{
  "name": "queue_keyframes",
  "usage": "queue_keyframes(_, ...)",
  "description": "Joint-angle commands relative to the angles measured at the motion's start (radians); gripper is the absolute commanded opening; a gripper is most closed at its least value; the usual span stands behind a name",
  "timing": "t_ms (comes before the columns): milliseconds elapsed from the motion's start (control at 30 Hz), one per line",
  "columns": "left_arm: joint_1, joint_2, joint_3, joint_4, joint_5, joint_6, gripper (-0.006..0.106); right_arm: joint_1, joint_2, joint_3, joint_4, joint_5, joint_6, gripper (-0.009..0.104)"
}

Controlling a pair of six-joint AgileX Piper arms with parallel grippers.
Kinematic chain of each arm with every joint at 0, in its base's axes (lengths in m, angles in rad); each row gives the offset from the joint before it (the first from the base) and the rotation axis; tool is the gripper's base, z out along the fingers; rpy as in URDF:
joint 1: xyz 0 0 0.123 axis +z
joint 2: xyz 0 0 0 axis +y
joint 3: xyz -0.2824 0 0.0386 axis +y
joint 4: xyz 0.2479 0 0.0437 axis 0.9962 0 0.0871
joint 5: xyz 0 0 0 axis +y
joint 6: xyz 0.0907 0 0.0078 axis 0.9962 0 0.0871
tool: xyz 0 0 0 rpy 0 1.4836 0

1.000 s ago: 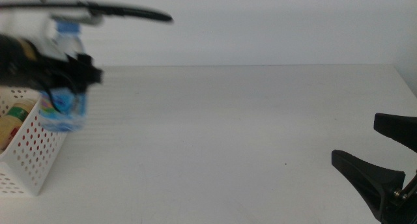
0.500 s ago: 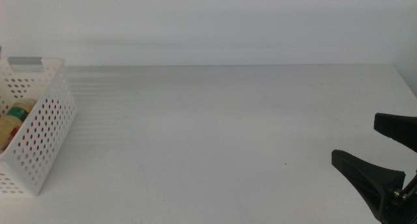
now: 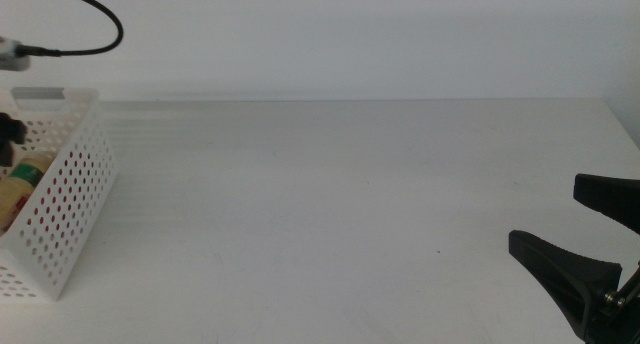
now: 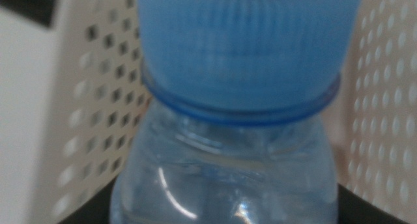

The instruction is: Use arms to grab the bottles and put them into the dustbin to the left of the table.

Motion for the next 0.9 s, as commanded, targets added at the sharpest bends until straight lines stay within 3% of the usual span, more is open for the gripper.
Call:
queue_keyframes(0,0.001,-0.014,-0.040,-0.030,-0.108,0.001,-0.005,-0.005,-0.004,-0.031,-0.007,-0.071,-0.004,0.077)
queue_keyframes(367,0.002,0.063,-0.040,-0.052,-0.179,-0.005,-0.005,-0.005,-0.004,-0.031,-0.007,-0.071,-0.004,0.077)
queue_keyframes(533,0.002,0.083,-0.040,-0.049,-0.181,-0.017,0.005,-0.005,-0.004,-0.031,-0.007,-0.071,-0.004,0.077)
queue_keyframes(633,0.002,0.083,-0.040,-0.041,-0.179,-0.016,0.017,-0.005,-0.004,-0.031,-0.007,-0.071,-0.004,0.077)
queue_keyframes(667,0.002,0.083,-0.040,-0.041,-0.190,-0.014,0.054,-0.005,-0.004,-0.031,-0.007,-0.071,-0.004,0.077)
queue_keyframes(700,0.002,0.083,-0.040,-0.041,-0.190,-0.013,0.070,-0.005,-0.004,-0.031,-0.007,-0.071,-0.004,0.077)
queue_keyframes(800,0.001,0.081,-0.043,-0.040,-0.191,-0.013,0.086,-0.005,-0.004,-0.031,-0.007,-0.071,-0.004,0.077)
queue_keyframes(867,0.000,0.081,-0.059,-0.039,-0.174,-0.013,0.090,-0.005,-0.004,-0.031,-0.007,-0.071,-0.004,0.077)
